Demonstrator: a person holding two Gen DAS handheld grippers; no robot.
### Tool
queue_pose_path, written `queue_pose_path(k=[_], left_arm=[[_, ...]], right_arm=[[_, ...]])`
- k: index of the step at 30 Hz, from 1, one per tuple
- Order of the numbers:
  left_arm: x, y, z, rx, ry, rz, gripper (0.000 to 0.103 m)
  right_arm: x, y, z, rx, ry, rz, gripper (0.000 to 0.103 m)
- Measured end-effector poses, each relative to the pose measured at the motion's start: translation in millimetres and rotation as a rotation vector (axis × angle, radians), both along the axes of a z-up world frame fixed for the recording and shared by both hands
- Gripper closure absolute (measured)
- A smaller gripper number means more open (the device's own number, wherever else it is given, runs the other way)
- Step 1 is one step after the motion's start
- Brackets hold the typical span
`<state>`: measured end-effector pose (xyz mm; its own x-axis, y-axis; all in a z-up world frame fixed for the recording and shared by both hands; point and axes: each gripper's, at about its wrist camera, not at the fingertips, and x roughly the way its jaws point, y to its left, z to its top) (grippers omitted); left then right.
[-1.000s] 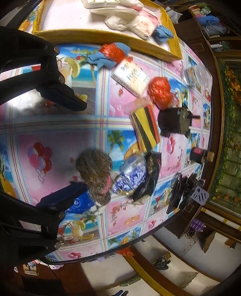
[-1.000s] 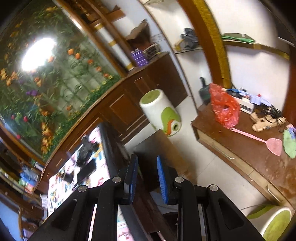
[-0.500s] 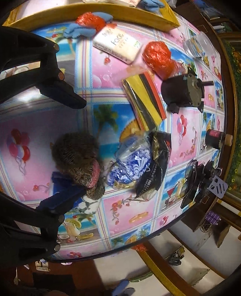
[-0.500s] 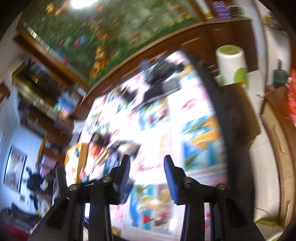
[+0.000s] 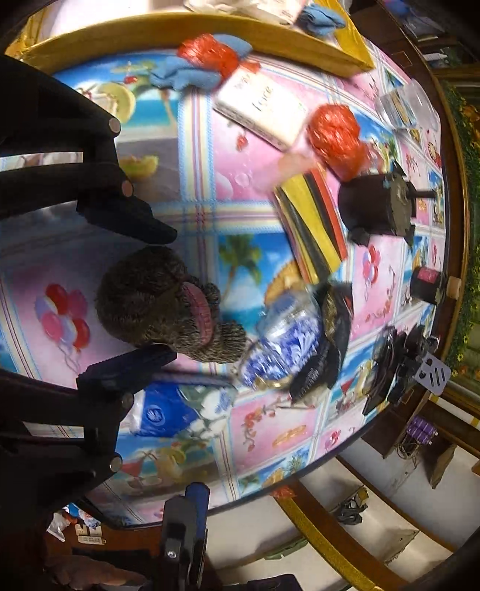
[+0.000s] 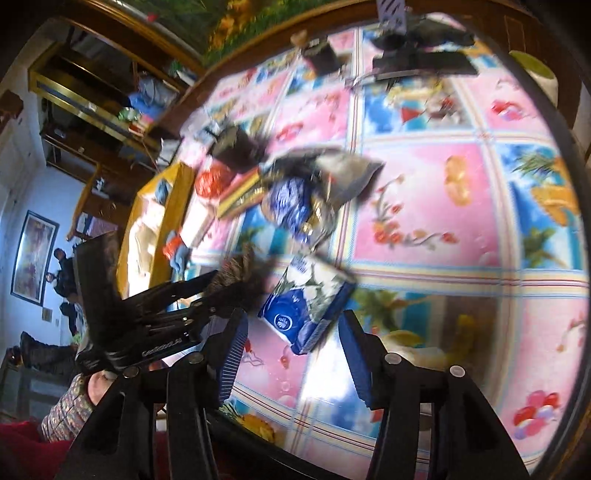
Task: Organize soft objects
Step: 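Grasp the brown knitted glove with left while right grasps the blue floral tissue pack, then carry the brown glove with left while right carries the floral tissue pack toward the box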
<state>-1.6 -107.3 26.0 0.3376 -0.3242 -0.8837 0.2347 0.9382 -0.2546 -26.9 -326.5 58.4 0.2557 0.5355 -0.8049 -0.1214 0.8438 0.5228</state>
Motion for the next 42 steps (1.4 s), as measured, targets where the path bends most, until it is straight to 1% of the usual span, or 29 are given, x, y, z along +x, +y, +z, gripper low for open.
queue_pose_path(k=[5, 9, 11, 13, 14, 16, 18, 19, 21, 22, 23, 24, 25, 27, 29, 33, 36, 41, 42], left_arm=[[-6.9, 10.5, -1.4, 0.001, 0.002, 0.021, 0.047], [-7.2, 12.3, -0.5, 0.026, -0.006, 0.027, 0.040], [-6.6, 13.5, 0.0, 0.030, -0.007, 0.027, 0.038], [-4.6, 15.1, 0.7, 0.036, -0.011, 0.036, 0.033], [-3.2, 15.9, 1.0, 0.040, -0.013, 0.041, 0.031], [0.6, 17.2, 0.4, 0.045, -0.011, 0.046, 0.027], [3.9, 16.8, -2.3, 0.048, -0.003, 0.045, 0.026], [5.3, 16.6, -4.7, 0.061, 0.001, 0.049, 0.026], [6.1, 15.0, -8.0, 0.063, 0.003, 0.042, 0.026], [5.1, 13.6, -7.4, 0.072, -0.010, 0.036, 0.027], [4.5, 12.1, -6.5, 0.074, -0.022, 0.029, 0.030], [4.3, 11.3, -5.7, 0.066, -0.028, 0.021, 0.046], [4.0, 10.3, -4.2, 0.065, -0.035, 0.017, 0.053], [4.0, 10.2, -2.9, 0.083, -0.044, 0.026, 0.053], [5.1, 13.7, -1.7, 0.065, -0.039, 0.044, 0.053], [3.8, 17.6, 5.1, 0.050, -0.055, 0.067, 0.053], [1.7, 17.4, 8.7, 0.055, -0.065, 0.073, 0.053], [-3.6, 19.9, 11.9, 0.065, -0.073, 0.087, 0.053], [-4.2, 20.5, 12.2, 0.067, -0.074, 0.090, 0.053]], right_arm=[[8.6, 21.3, -18.5, -0.041, 0.069, 0.017, 0.044], [17.0, 34.7, -26.2, -0.100, 0.095, 0.027, 0.037], [21.7, 39.7, -27.9, -0.122, 0.088, 0.036, 0.035], [27.2, 50.7, -30.8, -0.152, 0.078, 0.056, 0.028], [29.4, 54.6, -32.3, -0.170, 0.078, 0.068, 0.027], [32.9, 63.1, -35.9, -0.218, 0.075, 0.093, 0.027], [35.1, 72.6, -39.5, -0.285, 0.064, 0.123, 0.027], [35.6, 75.7, -42.1, -0.322, 0.067, 0.140, 0.027], [35.5, 77.2, -44.0, -0.339, 0.060, 0.154, 0.027], [34.9, 77.5, -43.1, -0.342, 0.044, 0.156, 0.027], [34.6, 77.0, -42.2, -0.346, 0.033, 0.158, 0.028], [34.7, 75.6, -40.5, -0.342, 0.020, 0.159, 0.037], [34.8, 74.0, -39.5, -0.340, 0.014, 0.157, 0.040], [35.7, 68.7, -37.2, -0.332, 0.005, 0.145, 0.044], [36.9, 62.9, -35.0, -0.319, -0.001, 0.129, 0.051], [35.5, 58.0, -27.3, -0.289, -0.029, 0.123, 0.052], [34.7, 61.7, -26.1, -0.302, -0.044, 0.144, 0.052], [36.5, 69.6, -35.6, -0.305, -0.003, 0.168, 0.050], [36.8, 69.4, -35.5, -0.310, -0.001, 0.165, 0.048]])
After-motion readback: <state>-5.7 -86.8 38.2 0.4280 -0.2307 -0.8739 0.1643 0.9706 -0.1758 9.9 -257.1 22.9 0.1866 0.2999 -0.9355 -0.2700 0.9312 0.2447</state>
